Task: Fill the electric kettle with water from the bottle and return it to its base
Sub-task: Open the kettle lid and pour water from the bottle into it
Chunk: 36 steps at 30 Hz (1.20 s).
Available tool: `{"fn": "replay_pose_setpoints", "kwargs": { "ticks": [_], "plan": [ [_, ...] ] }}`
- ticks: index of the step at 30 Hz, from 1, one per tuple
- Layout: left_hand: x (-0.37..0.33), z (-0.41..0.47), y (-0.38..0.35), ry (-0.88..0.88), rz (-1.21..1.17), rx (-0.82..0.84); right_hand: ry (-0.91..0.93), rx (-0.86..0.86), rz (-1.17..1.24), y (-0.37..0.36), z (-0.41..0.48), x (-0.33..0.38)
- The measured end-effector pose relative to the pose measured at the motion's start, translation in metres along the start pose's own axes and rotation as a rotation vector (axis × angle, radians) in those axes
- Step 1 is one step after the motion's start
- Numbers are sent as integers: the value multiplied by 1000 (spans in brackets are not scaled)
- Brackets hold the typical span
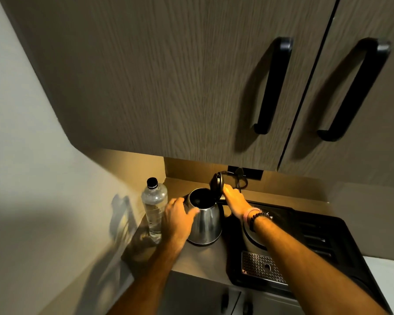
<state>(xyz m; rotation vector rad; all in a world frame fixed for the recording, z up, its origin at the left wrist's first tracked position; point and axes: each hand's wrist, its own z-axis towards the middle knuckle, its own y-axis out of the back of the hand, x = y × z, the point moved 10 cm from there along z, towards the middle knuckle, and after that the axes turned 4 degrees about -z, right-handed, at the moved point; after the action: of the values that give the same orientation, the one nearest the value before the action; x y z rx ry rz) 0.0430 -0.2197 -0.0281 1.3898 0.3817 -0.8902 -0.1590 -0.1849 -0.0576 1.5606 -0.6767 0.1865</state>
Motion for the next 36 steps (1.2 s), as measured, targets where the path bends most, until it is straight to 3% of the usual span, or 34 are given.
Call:
{"fn": "replay_pose_setpoints", "kwargs": {
  "ticks": [3,5,7,11,14,22,27,29,32,34,36],
  "plan": [
    [-33,-18,69,-307,37,-400,0,-82,-244,4,6,-4],
    [-32,-19,101,-356,23,-561,-48,-110,-328,7,4,-7],
    [-17,1,113,-260,5,-511,-85,-118,-360,7,2,-9],
    [18,39,97,-42,-19,-193,-123,-115,-318,6,1,-11],
    [17,46,96,-87,15,-117,-135,-87,-280,6,-3,-12],
    [23,56,108,-81,-40,-99,-146,-33,-225,4,-5,-11],
    [26,59,118,-25,-115,-172,-151,-13,-221,1,-5,-12],
    [17,47,129,-78,-125,-294,-146,-15,-217,3,-5,-12],
    [-3,3,122,-293,-114,-436,-135,-16,-237,2,-2,-12],
    [4,-23,81,-350,-79,-335,-134,-18,-241,0,0,-12],
    [39,-37,29,-215,-25,-169,-133,-24,-239,-1,2,-14]
  ]
}}
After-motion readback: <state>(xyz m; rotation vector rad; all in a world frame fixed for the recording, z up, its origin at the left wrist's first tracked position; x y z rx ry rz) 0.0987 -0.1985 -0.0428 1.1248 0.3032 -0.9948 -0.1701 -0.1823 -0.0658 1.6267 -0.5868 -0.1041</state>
